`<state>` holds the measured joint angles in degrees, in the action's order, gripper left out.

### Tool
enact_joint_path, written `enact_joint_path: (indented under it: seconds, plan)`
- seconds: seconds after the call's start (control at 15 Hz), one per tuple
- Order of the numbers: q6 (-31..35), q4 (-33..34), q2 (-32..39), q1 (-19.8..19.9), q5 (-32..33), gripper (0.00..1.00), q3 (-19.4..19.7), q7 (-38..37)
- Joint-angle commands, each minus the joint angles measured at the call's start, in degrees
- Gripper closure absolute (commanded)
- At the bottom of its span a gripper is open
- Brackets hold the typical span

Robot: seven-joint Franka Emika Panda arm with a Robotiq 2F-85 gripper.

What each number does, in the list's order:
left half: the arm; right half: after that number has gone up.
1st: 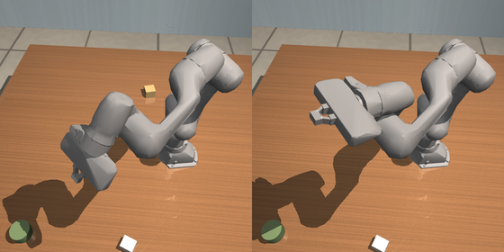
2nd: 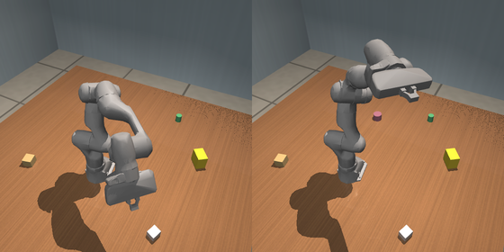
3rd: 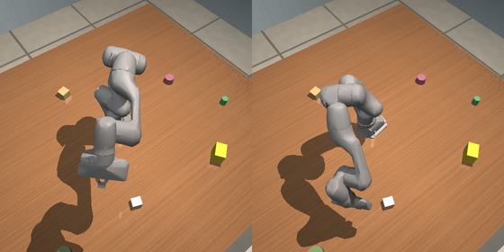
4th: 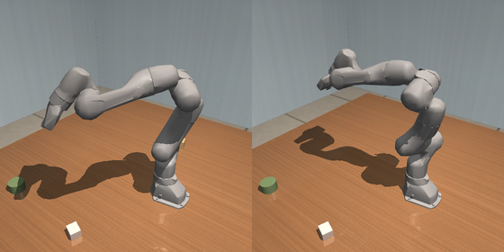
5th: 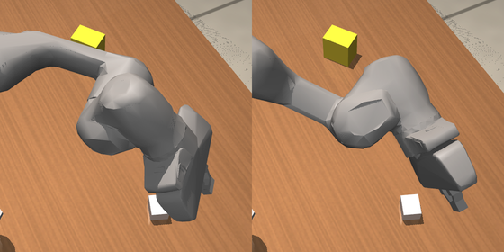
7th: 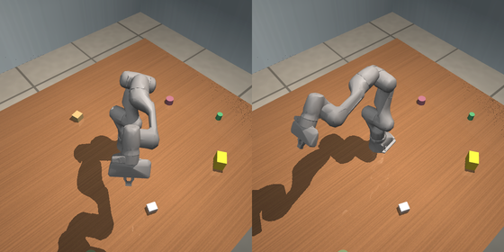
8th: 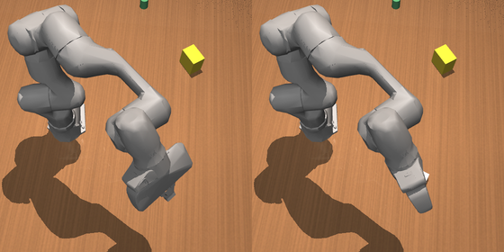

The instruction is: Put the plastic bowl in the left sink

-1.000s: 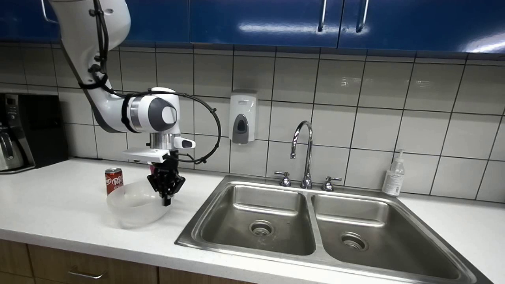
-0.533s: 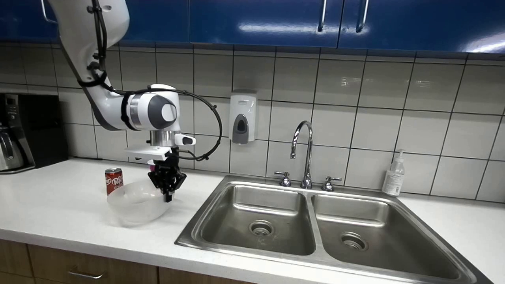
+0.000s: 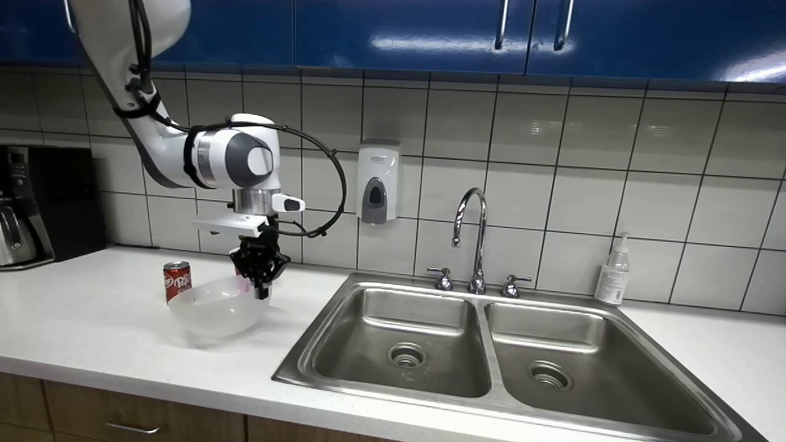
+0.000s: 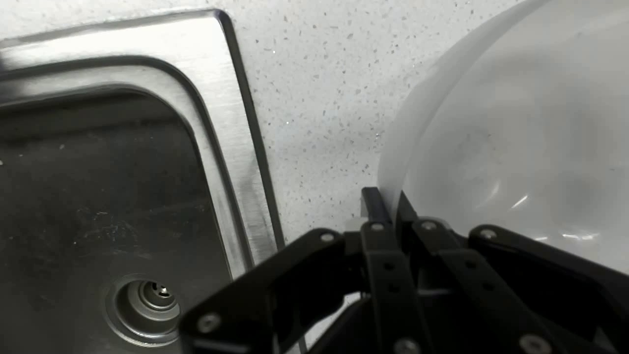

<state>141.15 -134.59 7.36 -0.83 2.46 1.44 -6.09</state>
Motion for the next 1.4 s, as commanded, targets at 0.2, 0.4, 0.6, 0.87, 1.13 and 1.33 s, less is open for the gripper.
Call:
enact_joint_path:
  seconds: [0.2, 0.4, 0.6, 0.87, 1.13, 1.33]
  plan:
    - [-0.27, -1.03, -3.98, 1.89, -4.96, 0.98, 0.32, 3.22]
    - [-0.46, -0.43, -4.46, 3.05, -6.39, 0.98, 1.32, 2.94]
    - [-0.64, 0.16, -4.74, 4.3, -7.06, 0.98, 2.81, 1.88]
    - [-0.6, 0.34, -5.02, 5.69, -6.98, 0.98, 4.56, 0.94]
    - [-0.63, 1.3, -4.08, 7.12, -6.8, 0.98, 6.3, -0.36]
    - [-1.09, 3.11, -2.65, 8.35, -6.83, 0.98, 7.76, -1.32]
